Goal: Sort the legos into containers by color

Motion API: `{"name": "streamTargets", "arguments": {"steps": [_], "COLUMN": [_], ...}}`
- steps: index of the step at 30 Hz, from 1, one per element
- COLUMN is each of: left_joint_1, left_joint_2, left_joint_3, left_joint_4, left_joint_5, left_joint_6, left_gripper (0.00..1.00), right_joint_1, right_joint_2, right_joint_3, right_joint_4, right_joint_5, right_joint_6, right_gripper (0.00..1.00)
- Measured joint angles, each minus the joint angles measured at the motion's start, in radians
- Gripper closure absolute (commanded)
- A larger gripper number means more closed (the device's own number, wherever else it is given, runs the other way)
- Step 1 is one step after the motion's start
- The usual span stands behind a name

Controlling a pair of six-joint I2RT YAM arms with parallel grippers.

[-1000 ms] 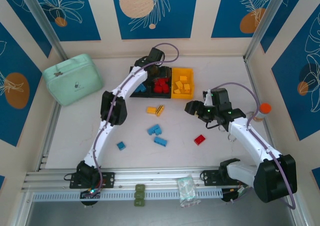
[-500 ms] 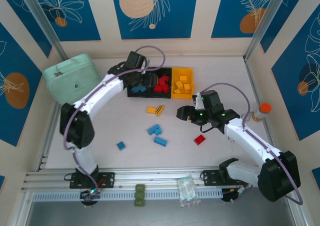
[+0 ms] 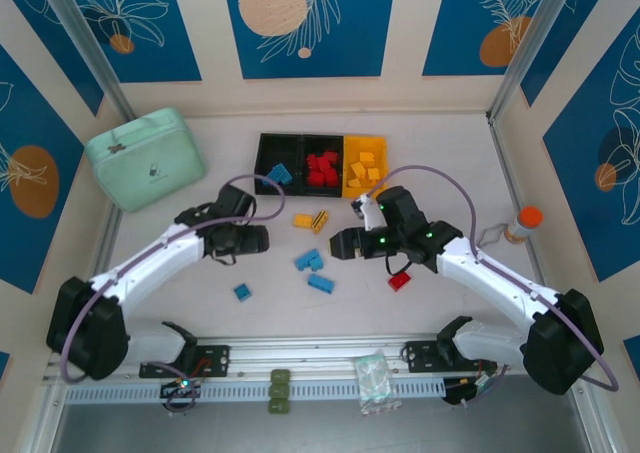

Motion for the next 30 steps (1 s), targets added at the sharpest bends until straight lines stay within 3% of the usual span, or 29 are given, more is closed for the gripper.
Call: {"name": "streamTargets", "arguments": {"steps": [9, 20, 24, 27, 30], "left_joint_1": [0.0, -0.035, -0.08, -0.097, -0.102], "left_joint_2": [-0.179, -0.177, -0.136, -0.112, -0.108], "left_joint_3": [-0.23, -0.319, -0.32, -0.32, -0.32], "left_joint_4": [-0.013, 0.019, 0.05, 0.062, 0.063], "left_joint_5": [-0.005, 0.028, 0.035, 0.036, 0.034], "left_joint_6": [-0.249, -0.389, -0.423, -0.443, -0.444], "left_gripper": [0.22, 0.24, 0.33, 0.52, 0.62], "right_joint_1": [0.143, 0.168, 0.168, 0.168, 0.168], "right_joint_2": [0.087, 0.156, 0.157, 0.163, 0.169], "right_joint_3": [0.067, 0.085, 0.085, 0.085, 0.084], "right_joint_4": [0.004, 0.0, 0.001, 0.003, 0.008], "right_joint_5": [0.009, 0.058, 0.061, 0.062, 0.063], "right_joint_6": [-0.077, -0.093, -0.093, -0.092, -0.088], "right_gripper": [0.27, 0.27, 0.27, 0.28, 0.28]}}
